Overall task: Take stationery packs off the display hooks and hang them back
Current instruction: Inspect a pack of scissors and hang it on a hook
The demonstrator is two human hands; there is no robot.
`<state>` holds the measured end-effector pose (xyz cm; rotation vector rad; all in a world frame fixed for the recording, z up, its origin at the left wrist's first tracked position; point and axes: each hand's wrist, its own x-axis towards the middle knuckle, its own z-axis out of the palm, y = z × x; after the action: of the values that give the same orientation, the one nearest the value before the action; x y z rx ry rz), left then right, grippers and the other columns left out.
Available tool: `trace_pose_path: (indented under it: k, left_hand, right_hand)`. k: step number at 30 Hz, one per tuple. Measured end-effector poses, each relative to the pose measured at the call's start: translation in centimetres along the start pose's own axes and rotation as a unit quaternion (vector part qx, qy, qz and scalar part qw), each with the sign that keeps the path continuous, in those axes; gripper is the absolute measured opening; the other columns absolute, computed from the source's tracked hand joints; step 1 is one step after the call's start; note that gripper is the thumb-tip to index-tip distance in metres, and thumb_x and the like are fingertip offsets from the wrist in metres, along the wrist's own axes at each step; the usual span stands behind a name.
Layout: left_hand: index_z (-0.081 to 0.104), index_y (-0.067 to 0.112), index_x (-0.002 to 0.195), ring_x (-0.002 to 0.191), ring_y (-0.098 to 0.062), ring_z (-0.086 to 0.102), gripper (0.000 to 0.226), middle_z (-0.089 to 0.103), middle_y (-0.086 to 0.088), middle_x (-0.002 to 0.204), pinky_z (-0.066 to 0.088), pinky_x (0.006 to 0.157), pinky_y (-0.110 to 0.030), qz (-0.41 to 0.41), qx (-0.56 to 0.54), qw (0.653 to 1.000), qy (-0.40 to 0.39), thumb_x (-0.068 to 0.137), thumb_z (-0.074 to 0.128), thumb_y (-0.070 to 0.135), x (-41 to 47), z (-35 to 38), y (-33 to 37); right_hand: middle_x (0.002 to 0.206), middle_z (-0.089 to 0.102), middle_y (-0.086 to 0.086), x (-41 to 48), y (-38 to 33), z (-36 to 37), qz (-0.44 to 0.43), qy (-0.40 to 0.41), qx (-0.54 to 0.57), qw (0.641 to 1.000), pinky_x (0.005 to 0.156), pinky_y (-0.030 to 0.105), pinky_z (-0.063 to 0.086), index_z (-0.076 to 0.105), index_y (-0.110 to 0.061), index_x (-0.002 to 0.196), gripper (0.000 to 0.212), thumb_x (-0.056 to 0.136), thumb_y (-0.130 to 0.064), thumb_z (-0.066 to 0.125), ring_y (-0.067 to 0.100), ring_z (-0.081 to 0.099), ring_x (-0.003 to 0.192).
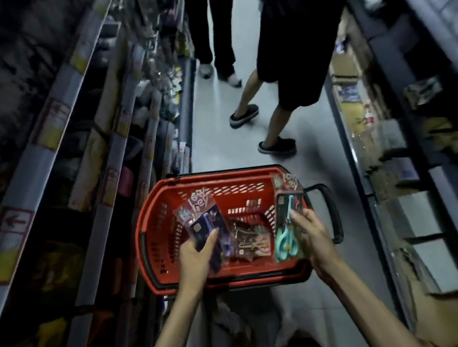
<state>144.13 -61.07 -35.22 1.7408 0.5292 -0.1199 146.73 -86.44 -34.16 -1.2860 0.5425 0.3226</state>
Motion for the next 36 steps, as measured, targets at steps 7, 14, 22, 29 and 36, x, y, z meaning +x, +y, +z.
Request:
trace_pose_path:
  k: [7, 14, 22, 29, 36]
  left_hand:
    - [0.076, 0.018, 0.101, 0.088, -0.004, 0.075, 0.008, 0.08, 0.014, 0.091, 0.057, 0.076, -0.018, 0.071, -0.016, 0.995, -0.073, 0.094, 0.073, 0.014, -4.9, 4.5, 6.9]
    - [0.072, 0.011, 0.112, 0.093, -0.007, 0.074, 0.018, 0.08, 0.008, 0.101, 0.055, 0.078, -0.017, 0.157, -0.016, 0.981, -0.11, 0.094, 0.073, 0.01, -10.9, 9.9, 12.5]
    - [0.072, 0.011, 0.112, 0.095, -0.016, 0.076, 0.02, 0.079, -0.002, 0.102, 0.061, 0.072, -0.028, 0.207, -0.019, 0.95, -0.232, 0.101, 0.062, 0.025, -18.3, 14.2, 19.3]
    - [0.074, 0.011, 0.098, 0.088, -0.018, 0.076, 0.012, 0.079, -0.003, 0.093, 0.059, 0.07, -0.027, 0.259, -0.014, 0.916, -0.305, 0.099, 0.067, 0.02, -21.6, 16.1, 23.2]
    - [0.071, 0.011, 0.112, 0.099, -0.023, 0.076, 0.014, 0.079, -0.004, 0.105, 0.063, 0.082, -0.042, 0.274, -0.042, 0.864, -0.42, 0.099, 0.066, 0.013, -25.7, 18.9, 23.8]
  right_hand:
    - [0.108, 0.079, 0.009, -7.2, -3.9, -6.1, -0.102, 0.05, -0.033, 0.993, 0.081, 0.036, 0.063, 0.064, -0.009, 0.122, 0.028, 0.096, -0.016, 0.07, 0.029, 0.076, 0.097]
    - [0.104, 0.073, 0.007, -13.6, -8.2, -14.0, -0.215, 0.111, -0.069, 0.968, 0.081, 0.03, 0.059, 0.063, -0.022, 0.112, 0.042, 0.085, 0.01, 0.074, 0.015, 0.072, 0.096]
    - [0.106, 0.077, 0.002, -22.2, -12.8, -19.1, -0.258, 0.192, 0.023, 0.946, 0.091, 0.044, 0.056, 0.074, -0.023, 0.106, 0.012, 0.096, -0.029, 0.07, 0.023, 0.072, 0.103]
    - [0.095, 0.077, -0.005, -29.2, -13.4, -20.0, -0.342, 0.284, -0.026, 0.895, 0.079, 0.027, 0.055, 0.073, -0.019, 0.103, 0.007, 0.096, -0.02, 0.071, 0.012, 0.073, 0.092]
    - [0.103, 0.072, -0.012, -36.9, -11.4, -21.2, -0.387, 0.424, -0.102, 0.812, 0.087, 0.026, 0.054, 0.069, -0.032, 0.108, 0.026, 0.094, -0.01, 0.071, 0.008, 0.068, 0.101]
